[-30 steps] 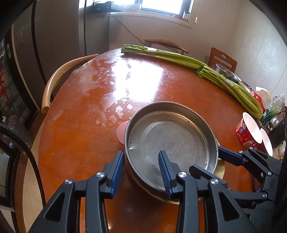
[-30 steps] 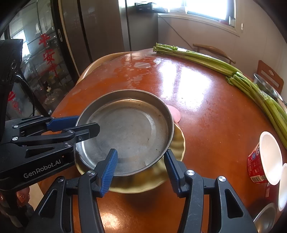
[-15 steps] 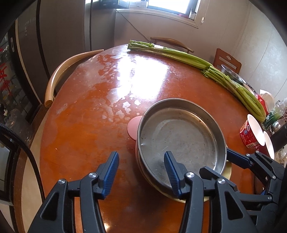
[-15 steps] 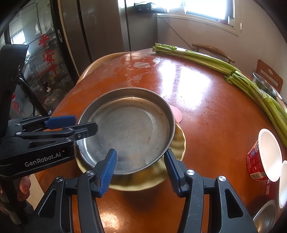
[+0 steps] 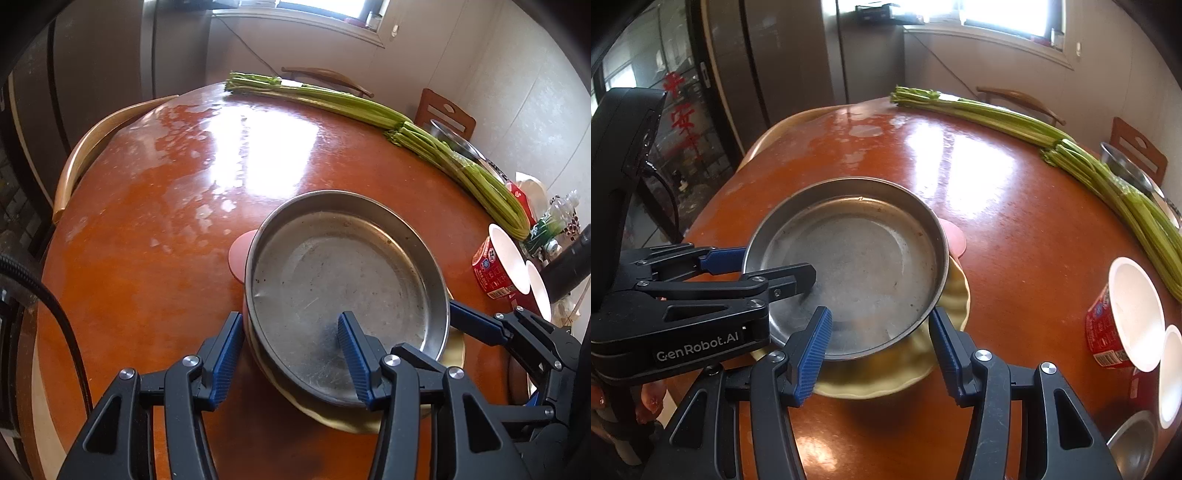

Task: Organize plates and bowls
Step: 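Move the left tool away from the stack toward the deep steel bowl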

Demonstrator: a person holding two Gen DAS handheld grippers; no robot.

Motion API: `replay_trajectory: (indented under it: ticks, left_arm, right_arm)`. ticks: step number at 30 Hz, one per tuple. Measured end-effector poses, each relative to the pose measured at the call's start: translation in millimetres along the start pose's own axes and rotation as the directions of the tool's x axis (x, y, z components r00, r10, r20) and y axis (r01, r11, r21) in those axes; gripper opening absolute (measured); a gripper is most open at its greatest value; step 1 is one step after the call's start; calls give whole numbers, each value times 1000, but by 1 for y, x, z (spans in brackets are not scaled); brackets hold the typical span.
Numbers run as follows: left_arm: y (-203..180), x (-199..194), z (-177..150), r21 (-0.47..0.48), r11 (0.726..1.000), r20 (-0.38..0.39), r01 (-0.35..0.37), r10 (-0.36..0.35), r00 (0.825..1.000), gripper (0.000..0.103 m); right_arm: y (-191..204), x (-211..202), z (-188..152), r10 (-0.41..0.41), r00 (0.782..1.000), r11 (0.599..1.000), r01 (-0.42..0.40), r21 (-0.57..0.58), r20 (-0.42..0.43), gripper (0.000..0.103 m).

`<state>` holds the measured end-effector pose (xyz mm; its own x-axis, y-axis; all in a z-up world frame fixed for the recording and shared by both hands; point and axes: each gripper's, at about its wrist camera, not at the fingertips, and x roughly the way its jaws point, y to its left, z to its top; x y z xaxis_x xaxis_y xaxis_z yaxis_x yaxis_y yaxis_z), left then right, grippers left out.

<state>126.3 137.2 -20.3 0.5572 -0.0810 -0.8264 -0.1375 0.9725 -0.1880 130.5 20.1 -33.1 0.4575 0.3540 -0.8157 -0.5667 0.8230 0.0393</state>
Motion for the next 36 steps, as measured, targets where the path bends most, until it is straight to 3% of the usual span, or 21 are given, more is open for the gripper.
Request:
replay_trajectory:
  ticks: [11,21,28,30,36]
  left_arm:
    - [-19,4,7,31,999,18,-35,35,999,52]
    - [-8,-8,7,-2,995,39,-97,97,995,53]
    - [-11,-32,2,-1,995,87,-100,100,991,57]
    - [-15,-38,2,5,995,102,-99,98,990,57]
    - [-46,-58,3,55,997,148,-49,40,988,59]
  right_arm:
    - [-15,-10,-5,-32,999,999,30,33,37,58]
    - [-19,-31,-5,-77,992,996,72,56,104,63]
    - [-32,-59,-7,-122,979,989,106,106,162,64]
    - [-37,-69,-9,-134,975,986,112,126,177,70]
    - [-62,-102,-22,-167,958,973,122,196,233,71]
